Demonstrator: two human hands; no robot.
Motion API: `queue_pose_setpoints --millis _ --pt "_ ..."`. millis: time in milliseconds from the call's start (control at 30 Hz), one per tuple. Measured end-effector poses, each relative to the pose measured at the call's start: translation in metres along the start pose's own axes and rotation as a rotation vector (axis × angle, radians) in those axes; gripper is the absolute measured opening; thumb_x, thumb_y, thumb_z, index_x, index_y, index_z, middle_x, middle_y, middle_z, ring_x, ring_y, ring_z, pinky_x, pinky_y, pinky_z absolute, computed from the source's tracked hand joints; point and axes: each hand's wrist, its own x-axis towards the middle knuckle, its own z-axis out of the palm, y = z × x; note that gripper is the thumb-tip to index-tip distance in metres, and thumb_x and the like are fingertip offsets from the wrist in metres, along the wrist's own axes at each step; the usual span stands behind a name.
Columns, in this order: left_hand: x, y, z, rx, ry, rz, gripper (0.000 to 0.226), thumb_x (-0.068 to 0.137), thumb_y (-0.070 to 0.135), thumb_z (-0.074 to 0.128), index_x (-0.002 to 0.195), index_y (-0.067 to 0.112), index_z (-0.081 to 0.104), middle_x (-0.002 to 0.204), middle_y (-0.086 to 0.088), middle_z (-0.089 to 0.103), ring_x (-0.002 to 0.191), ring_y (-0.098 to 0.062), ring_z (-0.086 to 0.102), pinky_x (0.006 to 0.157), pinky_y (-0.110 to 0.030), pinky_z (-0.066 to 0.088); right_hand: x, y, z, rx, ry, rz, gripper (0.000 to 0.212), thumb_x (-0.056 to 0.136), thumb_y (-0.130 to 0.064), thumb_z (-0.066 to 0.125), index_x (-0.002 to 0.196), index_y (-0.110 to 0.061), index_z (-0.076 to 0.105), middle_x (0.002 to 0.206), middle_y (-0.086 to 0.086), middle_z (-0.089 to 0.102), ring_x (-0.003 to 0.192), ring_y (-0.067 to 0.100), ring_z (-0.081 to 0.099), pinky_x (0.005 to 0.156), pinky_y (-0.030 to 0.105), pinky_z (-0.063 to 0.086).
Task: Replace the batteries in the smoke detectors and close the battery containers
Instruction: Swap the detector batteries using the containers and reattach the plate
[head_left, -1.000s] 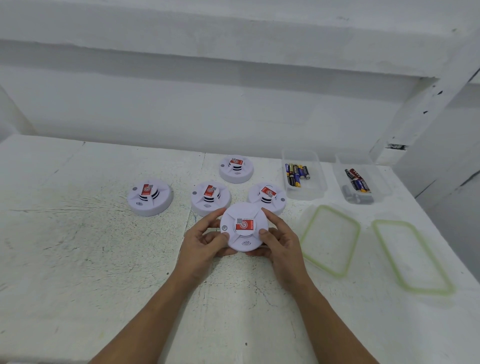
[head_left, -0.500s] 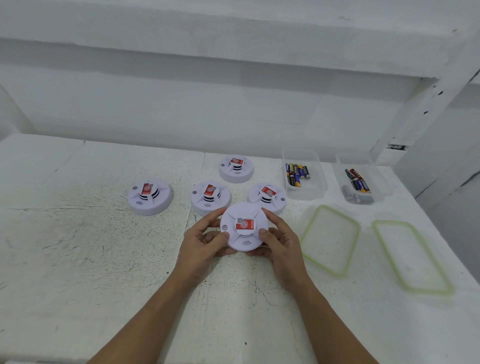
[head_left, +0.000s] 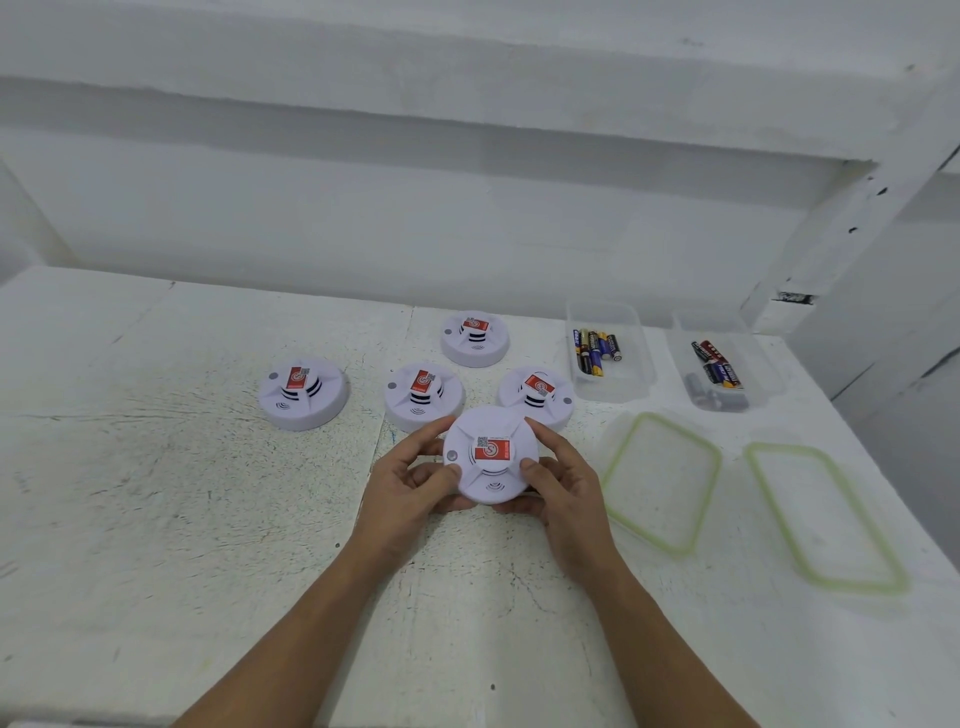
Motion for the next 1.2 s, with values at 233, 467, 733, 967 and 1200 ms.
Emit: queue_pose_setpoints --millis 233,467,733,967,1200 --pt "0.002 -0.003 -0.002 0.002 -0.007 0.003 0.048 0.088 -0.015 0.052 0.128 0.011 0.058 0.104 -0.006 0.071 0.093 -0.030 0.071 0.068 -0.037 0.060 0.000 0.000 0.000 -0.009 0.007 -0.001 0.038 0.093 -0.001 0.052 0.116 -0.030 0.061 0.101 0.007 0.073 0.093 0.029 0.070 0.070 0.044 0.058" --pt "0.003 -0.005 -0.003 0.007 -0.005 0.002 0.048 0.088 -0.014 0.053 0.128 0.012 0.059 0.111 -0.014 0.068 0.093 -0.031 0.071 0.069 -0.040 0.061 0.000 0.000 0.000 -0.015 0.007 -0.004 0.038 0.093 -0.001 0.052 0.115 -0.031 0.061 0.101 0.005 0.074 0.092 0.028 0.070 0.069 0.043 0.058" --pt "0.002 -0.007 -0.005 0.017 -0.015 0.021 0.048 0.088 -0.013 0.053 0.128 0.013 0.059 0.107 -0.009 0.070 0.094 -0.032 0.071 0.069 -0.041 0.060 -0.001 -0.001 0.001 -0.014 0.010 -0.001 0.039 0.093 -0.001 0.052 0.115 -0.031 0.061 0.099 0.006 0.074 0.091 0.029 0.070 0.071 0.046 0.058" --pt "0.001 -0.009 -0.005 0.030 -0.020 0.050 0.049 0.088 -0.014 0.054 0.127 0.014 0.059 0.110 -0.013 0.067 0.093 -0.032 0.070 0.071 -0.042 0.060 -0.002 -0.001 0.001 -0.009 0.015 -0.004 0.041 0.092 0.000 0.052 0.114 -0.032 0.063 0.099 0.008 0.074 0.091 0.031 0.070 0.071 0.046 0.058" --pt "0.001 -0.020 -0.010 0.127 0.059 0.146 0.046 0.080 0.010 0.065 0.124 0.024 0.064 0.116 -0.004 0.068 0.101 -0.039 0.062 0.080 -0.052 0.058 -0.001 0.004 0.003 -0.060 0.051 -0.012 0.043 0.074 -0.010 0.059 0.113 -0.027 0.063 0.092 0.018 0.071 0.091 0.036 0.066 0.080 0.048 0.055"
